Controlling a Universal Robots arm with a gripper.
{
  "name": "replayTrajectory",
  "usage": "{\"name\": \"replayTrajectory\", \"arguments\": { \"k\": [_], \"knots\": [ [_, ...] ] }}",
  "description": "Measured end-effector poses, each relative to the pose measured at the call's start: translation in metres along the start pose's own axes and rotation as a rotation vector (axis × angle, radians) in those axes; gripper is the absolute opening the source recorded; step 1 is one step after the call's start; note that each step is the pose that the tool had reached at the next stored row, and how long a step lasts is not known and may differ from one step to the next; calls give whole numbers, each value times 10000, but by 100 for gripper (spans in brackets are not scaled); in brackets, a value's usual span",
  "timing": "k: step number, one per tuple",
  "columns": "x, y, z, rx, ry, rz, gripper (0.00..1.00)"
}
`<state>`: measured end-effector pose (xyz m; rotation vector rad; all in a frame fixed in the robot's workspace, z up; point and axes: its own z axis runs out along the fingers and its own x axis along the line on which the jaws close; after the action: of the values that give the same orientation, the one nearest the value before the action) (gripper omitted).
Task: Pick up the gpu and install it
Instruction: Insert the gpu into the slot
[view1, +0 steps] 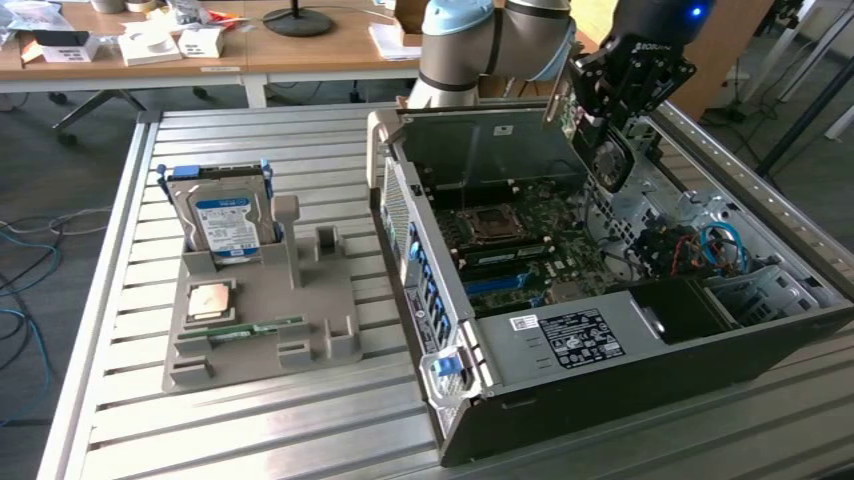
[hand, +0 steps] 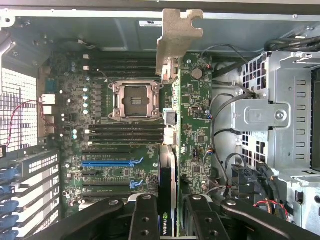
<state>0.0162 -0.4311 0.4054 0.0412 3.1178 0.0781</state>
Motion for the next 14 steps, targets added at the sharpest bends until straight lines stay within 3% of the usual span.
{"name": "replayTrajectory", "arguments": {
  "k": [6,8,14],
  "knots": [
    [0,0,0,0,2,-28,27],
    [0,0,0,-3,16,-320,27],
    [6,0,2,108,54,-1125,27]
  ]
}}
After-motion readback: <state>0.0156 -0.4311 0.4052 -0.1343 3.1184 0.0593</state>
